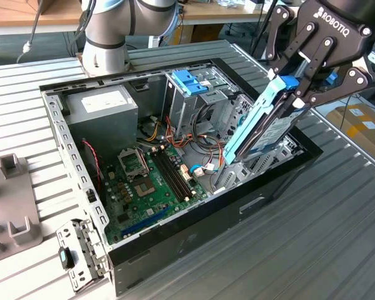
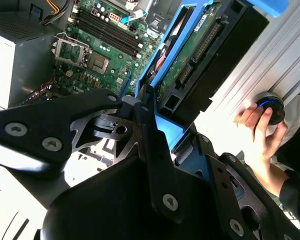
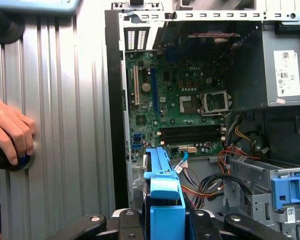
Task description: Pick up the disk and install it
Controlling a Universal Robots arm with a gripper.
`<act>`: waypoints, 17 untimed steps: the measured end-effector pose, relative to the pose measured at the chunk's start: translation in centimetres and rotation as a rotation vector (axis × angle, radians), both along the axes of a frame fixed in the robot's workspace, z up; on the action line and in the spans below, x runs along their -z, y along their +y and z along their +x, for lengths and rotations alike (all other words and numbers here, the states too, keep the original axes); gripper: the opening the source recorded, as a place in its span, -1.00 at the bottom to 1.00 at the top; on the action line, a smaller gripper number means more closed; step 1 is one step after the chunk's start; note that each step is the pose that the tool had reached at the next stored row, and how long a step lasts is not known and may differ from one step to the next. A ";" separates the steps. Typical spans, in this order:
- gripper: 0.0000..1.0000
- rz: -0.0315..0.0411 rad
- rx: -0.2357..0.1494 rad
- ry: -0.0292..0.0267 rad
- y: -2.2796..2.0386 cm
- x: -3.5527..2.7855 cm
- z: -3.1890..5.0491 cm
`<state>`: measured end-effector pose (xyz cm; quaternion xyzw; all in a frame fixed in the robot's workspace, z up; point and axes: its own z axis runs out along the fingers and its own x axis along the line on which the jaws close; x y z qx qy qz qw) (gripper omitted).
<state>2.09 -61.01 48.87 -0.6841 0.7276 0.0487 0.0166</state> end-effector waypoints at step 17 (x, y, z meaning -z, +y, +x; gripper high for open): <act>-0.26 0.0000 -0.098 0.0000 0.00 0.36 1.14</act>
